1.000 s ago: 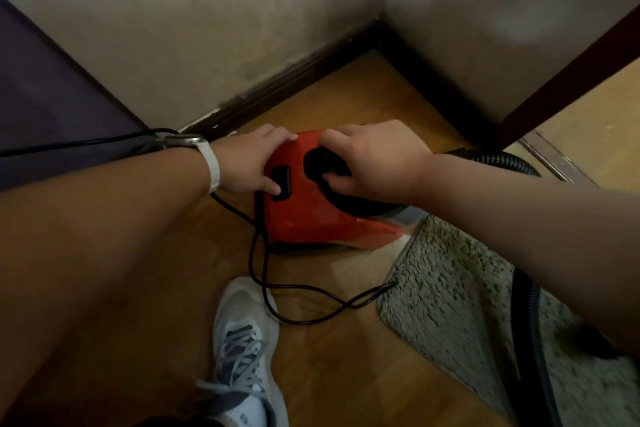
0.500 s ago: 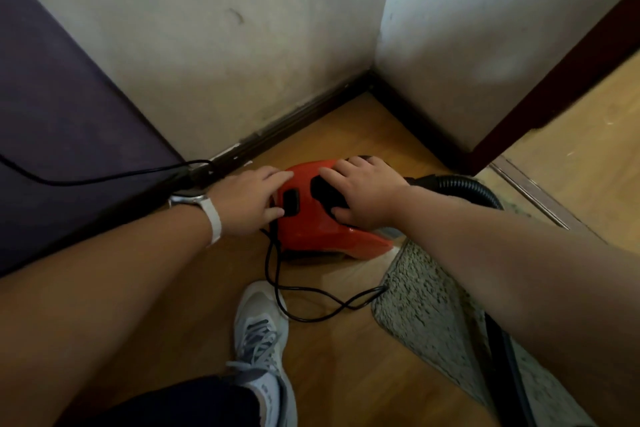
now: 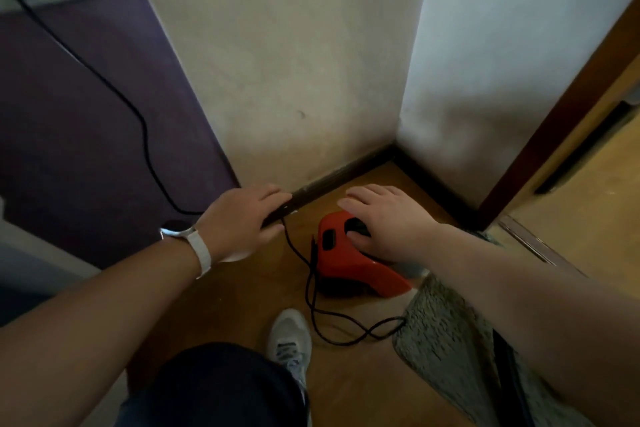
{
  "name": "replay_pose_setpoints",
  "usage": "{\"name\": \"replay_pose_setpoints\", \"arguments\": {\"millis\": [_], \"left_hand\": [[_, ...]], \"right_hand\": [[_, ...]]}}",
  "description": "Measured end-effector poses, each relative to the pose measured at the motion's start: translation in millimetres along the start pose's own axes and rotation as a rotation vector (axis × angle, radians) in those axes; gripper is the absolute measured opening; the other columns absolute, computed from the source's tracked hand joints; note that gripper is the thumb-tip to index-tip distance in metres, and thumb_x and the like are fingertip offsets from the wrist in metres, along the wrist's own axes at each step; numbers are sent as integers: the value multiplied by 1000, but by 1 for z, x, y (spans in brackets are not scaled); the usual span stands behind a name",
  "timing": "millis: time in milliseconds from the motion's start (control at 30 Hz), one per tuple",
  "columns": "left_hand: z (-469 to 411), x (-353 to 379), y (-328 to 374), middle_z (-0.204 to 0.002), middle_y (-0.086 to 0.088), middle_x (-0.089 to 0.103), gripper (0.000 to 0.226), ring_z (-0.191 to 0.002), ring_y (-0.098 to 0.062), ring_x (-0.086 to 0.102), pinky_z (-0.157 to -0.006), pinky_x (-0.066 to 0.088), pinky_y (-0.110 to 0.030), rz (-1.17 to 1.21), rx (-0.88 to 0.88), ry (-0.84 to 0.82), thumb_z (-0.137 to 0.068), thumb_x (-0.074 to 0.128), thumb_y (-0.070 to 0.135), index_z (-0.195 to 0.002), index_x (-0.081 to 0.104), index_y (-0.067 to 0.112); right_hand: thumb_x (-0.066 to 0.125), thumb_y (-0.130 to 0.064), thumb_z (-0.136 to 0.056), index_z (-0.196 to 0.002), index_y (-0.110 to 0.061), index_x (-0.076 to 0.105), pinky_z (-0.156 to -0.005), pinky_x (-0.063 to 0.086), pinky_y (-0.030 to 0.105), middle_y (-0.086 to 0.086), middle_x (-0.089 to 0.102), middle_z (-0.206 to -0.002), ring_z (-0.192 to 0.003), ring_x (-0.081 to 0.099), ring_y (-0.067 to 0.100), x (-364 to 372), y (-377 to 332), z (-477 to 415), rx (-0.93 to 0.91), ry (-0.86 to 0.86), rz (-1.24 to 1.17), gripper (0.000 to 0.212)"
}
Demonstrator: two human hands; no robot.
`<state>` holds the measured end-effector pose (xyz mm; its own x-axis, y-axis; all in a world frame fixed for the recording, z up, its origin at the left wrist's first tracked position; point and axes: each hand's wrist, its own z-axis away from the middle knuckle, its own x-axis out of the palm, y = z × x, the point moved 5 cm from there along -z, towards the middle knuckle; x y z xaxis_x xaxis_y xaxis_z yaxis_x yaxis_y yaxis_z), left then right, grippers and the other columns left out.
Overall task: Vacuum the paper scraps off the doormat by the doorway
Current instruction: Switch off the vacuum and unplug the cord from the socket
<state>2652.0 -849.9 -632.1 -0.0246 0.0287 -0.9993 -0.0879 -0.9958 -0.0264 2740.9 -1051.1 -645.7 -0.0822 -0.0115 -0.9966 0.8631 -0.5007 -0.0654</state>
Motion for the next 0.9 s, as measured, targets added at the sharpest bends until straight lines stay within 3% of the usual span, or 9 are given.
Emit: {"name": "replay_pose_setpoints", "arguments": {"millis": [133,300,400,500,667,900], "left_hand": [[36,-44,-18,-143,-1,55,55,-128,-20,53,-102,47,-38,-69,-56,126,-93,59,47,-143,52,23],[73,-87,-58,-133,-4,62,56,-118,-23,60,-91,53,-42,-163,-149,183,-90,43,50,-133,61,19],[91,-107,-88,-128,-7,65,47,-113,-27,63,-87,56,-44,-175,-219,221,-89,54,44,-126,66,16],[105,-127,-117,-131,-7,63,44,-116,-29,61,-90,53,-47,-175,-319,240,-89,65,38,-128,65,17],[111,-155,-149,-139,0,56,48,-126,-25,52,-100,45,-45,-128,-418,264,-93,59,43,-137,57,23],[92,-186,-190,-136,3,56,47,-123,-24,51,-96,44,-42,-65,-520,337,-94,55,46,-136,55,25]], "right_hand": [[45,-50,-100,-155,-28,31,-121,20,39,-1,30,-162,-150,24,21,-35,-32,-7,-43,28,-25,61],[41,-53,-100,-155,-28,29,-120,20,37,-5,31,-160,-148,25,17,-66,-70,-32,-91,64,-29,61],[41,-53,-100,-155,-29,28,-118,25,36,-7,32,-159,-147,28,17,-78,-93,-51,-122,80,-15,61],[43,-52,-99,-154,-27,30,-116,28,35,-6,35,-157,-145,32,17,-94,-116,-66,-157,117,-11,61],[45,-48,-100,-151,-25,37,-112,33,32,-6,40,-152,-139,38,16,-123,-146,-92,-208,176,-41,57],[47,-45,-99,-147,-22,43,-103,46,33,-4,50,-143,-128,48,18,-150,-176,-144,-236,248,-48,53]]}}
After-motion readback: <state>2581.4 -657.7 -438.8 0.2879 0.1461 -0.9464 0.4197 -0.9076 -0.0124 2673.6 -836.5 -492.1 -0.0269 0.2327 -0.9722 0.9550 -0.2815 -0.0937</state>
